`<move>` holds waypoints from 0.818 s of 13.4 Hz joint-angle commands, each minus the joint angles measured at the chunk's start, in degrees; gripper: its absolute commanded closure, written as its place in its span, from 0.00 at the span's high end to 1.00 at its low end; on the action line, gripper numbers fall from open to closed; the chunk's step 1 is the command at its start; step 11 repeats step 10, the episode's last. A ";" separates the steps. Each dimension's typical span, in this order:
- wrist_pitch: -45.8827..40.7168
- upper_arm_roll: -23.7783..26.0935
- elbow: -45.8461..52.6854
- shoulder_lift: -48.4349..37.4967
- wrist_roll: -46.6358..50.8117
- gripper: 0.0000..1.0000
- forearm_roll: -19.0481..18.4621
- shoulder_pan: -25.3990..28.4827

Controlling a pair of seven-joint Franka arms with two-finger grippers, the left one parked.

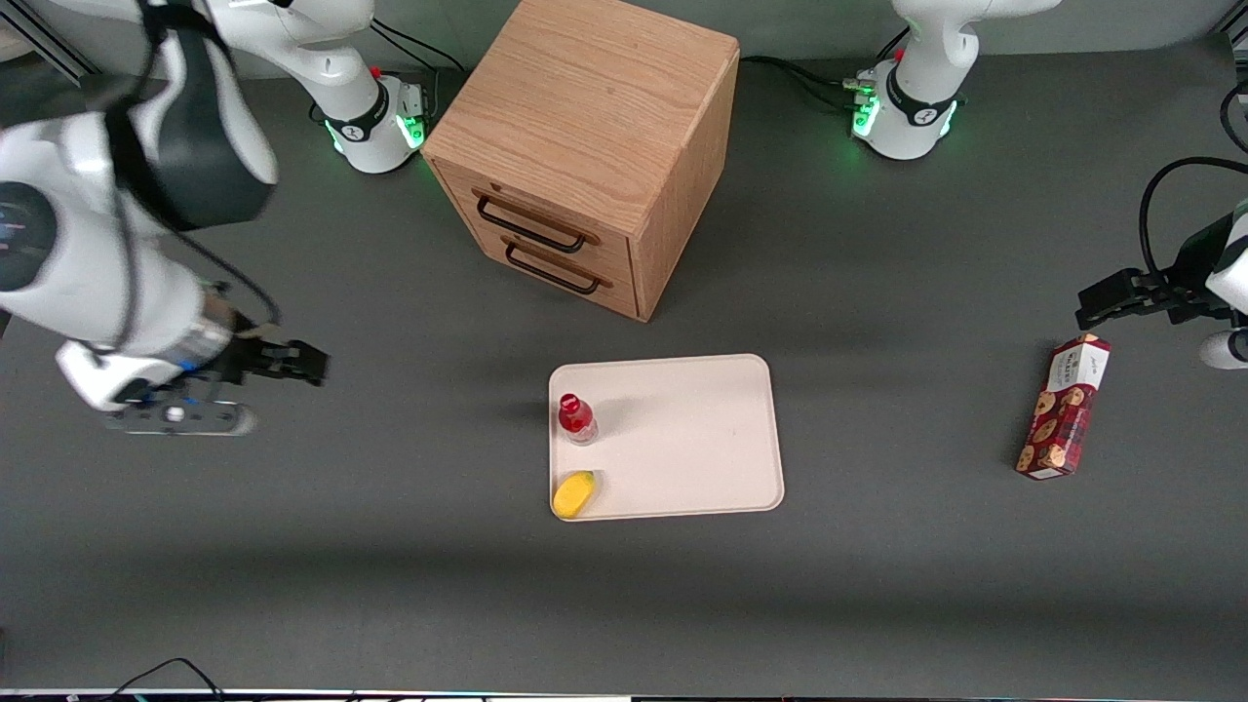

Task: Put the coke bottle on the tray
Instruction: 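Open the right gripper and withdraw it away from the tray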

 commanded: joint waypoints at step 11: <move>-0.88 -7.35 -6.58 -11.15 -12.65 1.00 4.12 -4.32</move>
